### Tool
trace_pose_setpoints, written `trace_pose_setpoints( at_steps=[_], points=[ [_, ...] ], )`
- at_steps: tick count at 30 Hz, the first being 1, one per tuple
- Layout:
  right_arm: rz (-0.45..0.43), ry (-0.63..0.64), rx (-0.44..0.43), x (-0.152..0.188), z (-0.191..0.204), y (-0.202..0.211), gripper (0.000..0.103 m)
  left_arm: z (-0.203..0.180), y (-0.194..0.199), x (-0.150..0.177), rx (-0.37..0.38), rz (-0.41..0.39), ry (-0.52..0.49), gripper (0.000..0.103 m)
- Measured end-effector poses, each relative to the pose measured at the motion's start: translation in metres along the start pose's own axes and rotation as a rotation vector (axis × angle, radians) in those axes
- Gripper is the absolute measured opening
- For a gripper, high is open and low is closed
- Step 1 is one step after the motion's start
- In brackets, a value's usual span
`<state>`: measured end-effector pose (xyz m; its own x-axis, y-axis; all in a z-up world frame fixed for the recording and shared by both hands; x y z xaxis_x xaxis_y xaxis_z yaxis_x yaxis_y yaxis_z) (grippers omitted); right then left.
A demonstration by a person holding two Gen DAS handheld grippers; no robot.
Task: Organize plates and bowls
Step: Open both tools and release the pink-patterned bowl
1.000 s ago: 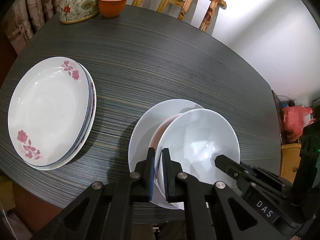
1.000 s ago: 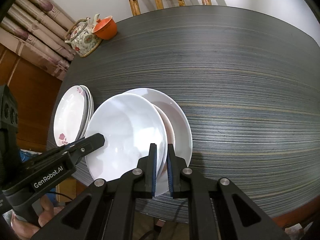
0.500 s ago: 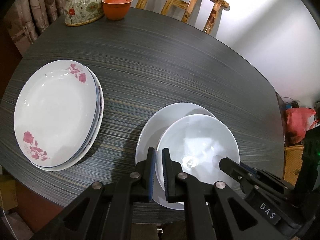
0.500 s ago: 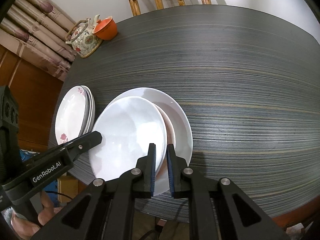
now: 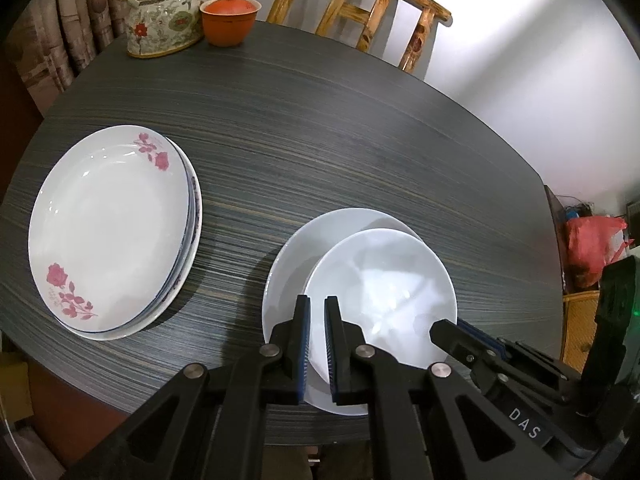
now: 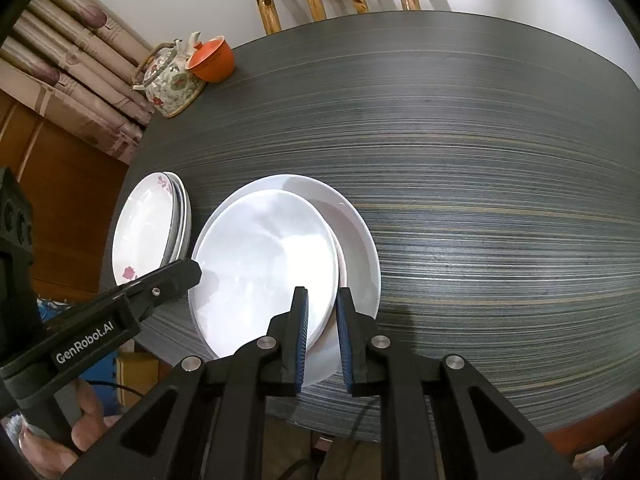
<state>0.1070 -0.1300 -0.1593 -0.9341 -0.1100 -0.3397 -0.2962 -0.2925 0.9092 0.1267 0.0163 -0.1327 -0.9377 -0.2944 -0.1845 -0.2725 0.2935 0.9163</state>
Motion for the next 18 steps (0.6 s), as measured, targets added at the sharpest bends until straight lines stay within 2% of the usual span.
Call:
trace_pose_setpoints(
  at_steps=[3,6,9,14,18],
  points=[
    [-0.006,0.006,0.013,0.001,0.001,0.001,0.016,0.003,0.001,0.001,-0.007,-0.006,0.007,0.008],
    [-0.016,0.000,0.010,0.002,-0.001,0.004,0.023,0.007,0.001,0.003,0.001,-0.004,0.023,0.013],
    [-0.022,-0.003,0.006,0.003,-0.002,0.006,0.024,0.010,0.003,0.002,0.014,-0.005,0.041,0.015],
    [-0.037,0.002,-0.010,0.005,-0.004,0.011,0.028,0.016,0.003,0.002,0.026,-0.003,0.058,0.028],
    [-0.048,-0.008,-0.021,0.009,-0.011,0.015,0.032,0.022,0.001,0.005,0.049,0.011,0.091,0.029]
  ],
)
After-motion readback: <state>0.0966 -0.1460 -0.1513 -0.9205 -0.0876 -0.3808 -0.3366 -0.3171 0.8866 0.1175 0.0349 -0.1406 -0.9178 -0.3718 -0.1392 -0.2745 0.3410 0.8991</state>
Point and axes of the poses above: each gripper's, at about its wrist camera, not at the fingertips, and y roughly against the way its jaws point, z to its left, x to its underside, the point moved 7 cm from there along -y, roughly the way its jaws point, and after that the axes turned 12 degrees about y, right-handed, at the moved point
